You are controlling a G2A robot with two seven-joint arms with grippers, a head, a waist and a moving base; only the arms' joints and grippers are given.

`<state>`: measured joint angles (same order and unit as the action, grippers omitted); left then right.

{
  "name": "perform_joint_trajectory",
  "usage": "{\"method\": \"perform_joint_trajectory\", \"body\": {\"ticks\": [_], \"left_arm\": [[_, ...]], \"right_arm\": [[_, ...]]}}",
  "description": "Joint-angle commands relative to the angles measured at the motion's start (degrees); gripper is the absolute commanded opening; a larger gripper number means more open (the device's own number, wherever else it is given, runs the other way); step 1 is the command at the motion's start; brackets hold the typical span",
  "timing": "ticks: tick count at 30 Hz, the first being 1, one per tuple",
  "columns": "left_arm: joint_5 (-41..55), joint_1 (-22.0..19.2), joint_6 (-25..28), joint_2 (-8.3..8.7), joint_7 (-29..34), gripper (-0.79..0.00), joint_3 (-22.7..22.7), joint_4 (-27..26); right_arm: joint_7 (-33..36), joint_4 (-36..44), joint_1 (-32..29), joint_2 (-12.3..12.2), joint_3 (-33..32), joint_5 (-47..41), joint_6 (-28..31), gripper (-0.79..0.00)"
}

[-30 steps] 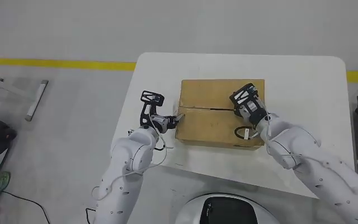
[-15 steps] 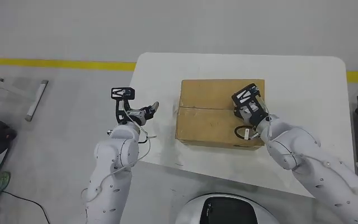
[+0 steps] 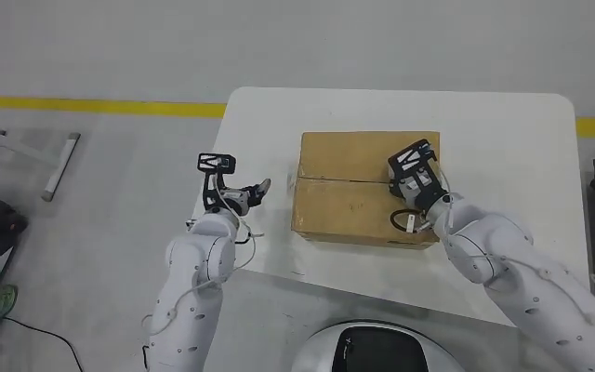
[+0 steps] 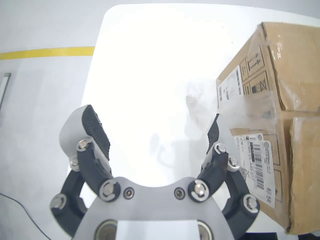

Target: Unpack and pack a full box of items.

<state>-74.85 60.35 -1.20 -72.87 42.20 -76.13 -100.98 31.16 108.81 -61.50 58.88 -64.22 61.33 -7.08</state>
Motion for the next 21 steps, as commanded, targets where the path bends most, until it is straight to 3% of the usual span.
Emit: {"method": "perform_joint_trajectory", "body": {"ticks": [1,6,9,21], "left_arm": [[-1.4,0.3,4.3,0.13,-1.9,0.000,1.3,1.5],[-5.8,-0.1,12.5,0.40,-5.9,0.000,4.2,4.8],[-6.6,-0.8,14.5,0.36,-8.0,0.000,5.3,6.8],[-6.6,-3.9,12.2,-0.31,-16.5,0.000,6.8,11.1]], "right_arm": [[0.1,0.1,-0.3,0.1,-0.2,0.0,0.1,-0.785],[0.4,0.3,-1.0,0.3,-1.0,0.2,0.7,-0.785],[0.5,0.4,-1.3,0.4,-1.3,0.4,1.1,-0.785],[1.2,0.5,-1.8,1.2,-1.5,0.8,2.3,-0.785]]}}
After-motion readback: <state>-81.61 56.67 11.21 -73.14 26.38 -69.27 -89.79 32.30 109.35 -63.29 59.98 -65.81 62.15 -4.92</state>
